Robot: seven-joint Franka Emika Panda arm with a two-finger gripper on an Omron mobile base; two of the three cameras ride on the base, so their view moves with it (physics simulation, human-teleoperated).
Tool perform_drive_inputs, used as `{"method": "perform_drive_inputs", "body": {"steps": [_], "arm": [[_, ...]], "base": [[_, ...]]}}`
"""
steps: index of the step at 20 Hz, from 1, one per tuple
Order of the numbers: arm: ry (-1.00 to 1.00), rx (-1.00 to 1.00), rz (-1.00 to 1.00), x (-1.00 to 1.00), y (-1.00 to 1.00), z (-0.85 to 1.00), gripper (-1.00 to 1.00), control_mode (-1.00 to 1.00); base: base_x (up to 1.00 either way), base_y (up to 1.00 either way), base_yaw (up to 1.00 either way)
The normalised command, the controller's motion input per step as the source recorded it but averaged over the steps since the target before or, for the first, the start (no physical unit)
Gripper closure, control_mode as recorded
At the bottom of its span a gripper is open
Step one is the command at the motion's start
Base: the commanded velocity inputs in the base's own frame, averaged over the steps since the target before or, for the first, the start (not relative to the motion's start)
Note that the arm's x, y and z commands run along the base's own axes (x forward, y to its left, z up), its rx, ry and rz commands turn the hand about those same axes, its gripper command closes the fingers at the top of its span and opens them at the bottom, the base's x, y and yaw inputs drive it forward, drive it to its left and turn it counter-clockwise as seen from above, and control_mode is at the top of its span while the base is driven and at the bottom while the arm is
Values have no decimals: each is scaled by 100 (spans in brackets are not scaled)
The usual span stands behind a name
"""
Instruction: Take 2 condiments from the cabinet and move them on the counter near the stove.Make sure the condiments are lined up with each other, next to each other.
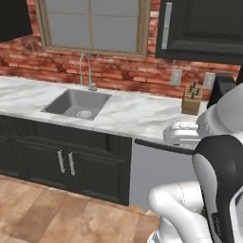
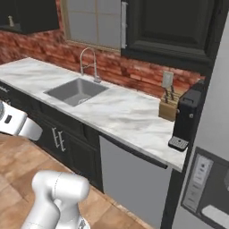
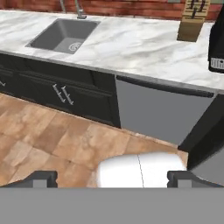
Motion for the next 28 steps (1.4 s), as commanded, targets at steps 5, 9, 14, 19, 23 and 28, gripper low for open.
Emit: {"method": "perform_drive_inputs", "body": {"steps": [5,9,14,19,23,28], "arm": [[0,0,0,0,0,0,-100,100],[0,0,0,0,0,0,-100,100],[0,0,0,0,0,0,-100,100],[0,0,0,0,0,0,-100,100],[0,0,0,0,0,0,-100,100],[0,0,0,0,0,0,-100,100]], "base": [[100,66,0],[100,100,0],[73,100,0],[17,100,0],[0,100,0],[0,100,-1]]}}
